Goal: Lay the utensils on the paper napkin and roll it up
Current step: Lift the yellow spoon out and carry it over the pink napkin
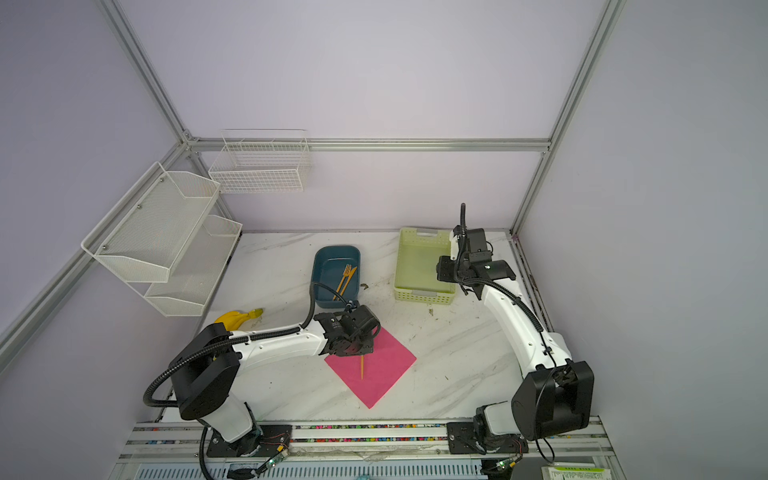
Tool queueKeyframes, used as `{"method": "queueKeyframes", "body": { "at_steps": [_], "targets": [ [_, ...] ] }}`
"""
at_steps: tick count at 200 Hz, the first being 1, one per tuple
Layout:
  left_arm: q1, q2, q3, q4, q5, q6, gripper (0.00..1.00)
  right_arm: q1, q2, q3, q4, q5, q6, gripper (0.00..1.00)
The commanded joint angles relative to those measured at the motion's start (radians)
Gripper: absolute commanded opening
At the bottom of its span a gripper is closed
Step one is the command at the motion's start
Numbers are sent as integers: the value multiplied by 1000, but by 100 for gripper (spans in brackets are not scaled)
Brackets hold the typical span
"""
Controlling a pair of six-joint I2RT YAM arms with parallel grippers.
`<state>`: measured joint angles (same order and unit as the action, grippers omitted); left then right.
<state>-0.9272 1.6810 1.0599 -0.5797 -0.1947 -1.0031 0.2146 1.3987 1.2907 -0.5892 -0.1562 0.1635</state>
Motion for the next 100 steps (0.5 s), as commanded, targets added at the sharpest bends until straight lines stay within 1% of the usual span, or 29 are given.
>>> {"method": "queueKeyframes", "body": {
  "at_steps": [1, 49, 100],
  "targets": [
    [1, 6, -33, 29, -21, -15, 0, 5, -20, -5, -13, -12, -16, 41],
    [0, 31, -41, 29, -24, -16, 0, 5, -20, -7, -14, -13, -18, 41],
    [4, 57, -16, 20, -27, 0, 0, 5, -20, -9, -18, -13, -21, 41]
  ]
}}
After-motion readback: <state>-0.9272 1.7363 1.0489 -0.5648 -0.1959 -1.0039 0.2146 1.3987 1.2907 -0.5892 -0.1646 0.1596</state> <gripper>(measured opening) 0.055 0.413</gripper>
